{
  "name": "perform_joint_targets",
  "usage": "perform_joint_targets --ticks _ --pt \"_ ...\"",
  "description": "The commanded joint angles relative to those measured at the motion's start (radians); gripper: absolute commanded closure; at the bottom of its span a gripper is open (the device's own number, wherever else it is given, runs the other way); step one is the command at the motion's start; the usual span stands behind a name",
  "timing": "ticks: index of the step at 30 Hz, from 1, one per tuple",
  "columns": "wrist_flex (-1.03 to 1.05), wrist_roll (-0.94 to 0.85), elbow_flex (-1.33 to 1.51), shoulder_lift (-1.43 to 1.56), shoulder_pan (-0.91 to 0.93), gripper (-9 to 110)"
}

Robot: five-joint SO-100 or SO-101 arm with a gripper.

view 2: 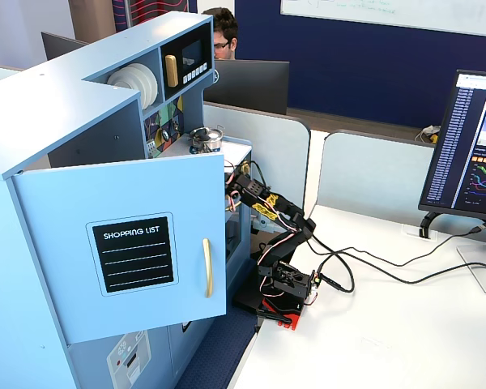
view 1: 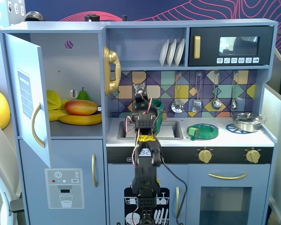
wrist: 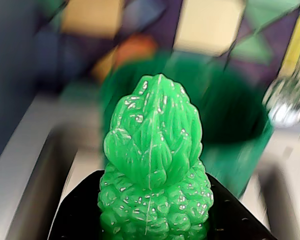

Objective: Pick up the green pineapple from the left cabinet and place it in the green recipient

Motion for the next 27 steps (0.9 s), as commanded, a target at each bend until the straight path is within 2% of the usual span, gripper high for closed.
perform_joint_targets --ticks 1,13,17,22,25,27 --pt "-0.052 0.021 -0.253 -0.133 0.029 102" --pt "-0.179 0.012 -0.505 -0.476 0.080 101" --pt "-0.212 0.101 -0.523 -0.525 0.097 84" --pt "-0.232 0.222 -0.526 -0.528 0.097 56" --pt "-0.235 0.241 -0.528 -0.525 0.094 49" --pt "-0.216 0.224 -0.523 -0.514 0.089 48"
